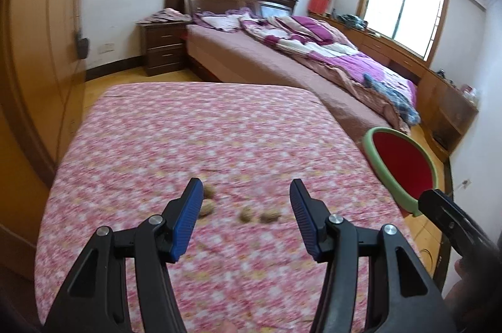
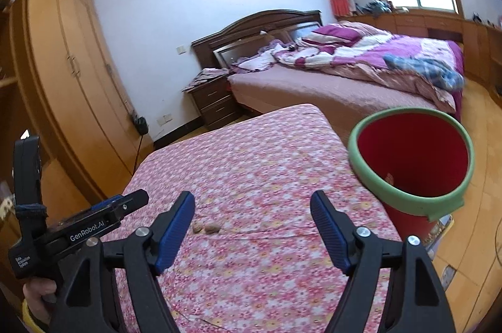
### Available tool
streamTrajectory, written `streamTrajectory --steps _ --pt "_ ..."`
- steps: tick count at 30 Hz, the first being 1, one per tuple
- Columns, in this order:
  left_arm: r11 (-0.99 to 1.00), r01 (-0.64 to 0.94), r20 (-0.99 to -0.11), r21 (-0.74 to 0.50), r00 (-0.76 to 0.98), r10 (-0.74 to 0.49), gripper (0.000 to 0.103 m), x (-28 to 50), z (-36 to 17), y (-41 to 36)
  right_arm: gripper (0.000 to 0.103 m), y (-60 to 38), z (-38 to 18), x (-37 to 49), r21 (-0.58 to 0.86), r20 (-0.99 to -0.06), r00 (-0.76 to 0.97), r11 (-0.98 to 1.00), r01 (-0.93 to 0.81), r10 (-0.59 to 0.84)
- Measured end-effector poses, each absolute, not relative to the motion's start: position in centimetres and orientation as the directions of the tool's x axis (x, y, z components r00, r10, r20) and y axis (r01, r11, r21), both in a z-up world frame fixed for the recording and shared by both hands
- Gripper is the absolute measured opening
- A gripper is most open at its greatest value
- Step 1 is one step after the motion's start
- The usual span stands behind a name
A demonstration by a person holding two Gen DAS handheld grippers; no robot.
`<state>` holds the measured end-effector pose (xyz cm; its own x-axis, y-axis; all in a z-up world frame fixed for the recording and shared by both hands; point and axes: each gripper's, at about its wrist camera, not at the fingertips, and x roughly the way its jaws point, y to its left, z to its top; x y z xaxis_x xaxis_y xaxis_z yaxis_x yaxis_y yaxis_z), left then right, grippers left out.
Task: Collect trash
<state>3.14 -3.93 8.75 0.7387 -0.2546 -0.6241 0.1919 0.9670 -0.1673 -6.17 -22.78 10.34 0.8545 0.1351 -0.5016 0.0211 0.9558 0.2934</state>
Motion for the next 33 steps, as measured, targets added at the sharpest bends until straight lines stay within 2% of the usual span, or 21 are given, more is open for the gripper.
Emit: streamTrajectory --steps 10,16,33 --pt "0.990 0.102 -0.621 -0.094 0.772 -0.138 0.058 -0.2 6.3 -2.2 0.079 -19.5 8.6 -8.0 0.226 -0.488 0.862 0.974 -0.027 0.137" --pt "0.996 0.054 -0.606 -0.077 0.791 -0.090 0.058 -1.8 6.0 -1.8 0.079 -18.8 8.7 -9.8 0.204 -0.442 0.889 0.978 -0.032 0.121" --pt "0.999 0.002 -0.539 -0.045 0.842 -0.026 0.066 -4.0 6.7 -1.4 0.079 -18.4 8.1 -10.7 0.195 -0.439 0.893 0.981 -0.016 0.102"
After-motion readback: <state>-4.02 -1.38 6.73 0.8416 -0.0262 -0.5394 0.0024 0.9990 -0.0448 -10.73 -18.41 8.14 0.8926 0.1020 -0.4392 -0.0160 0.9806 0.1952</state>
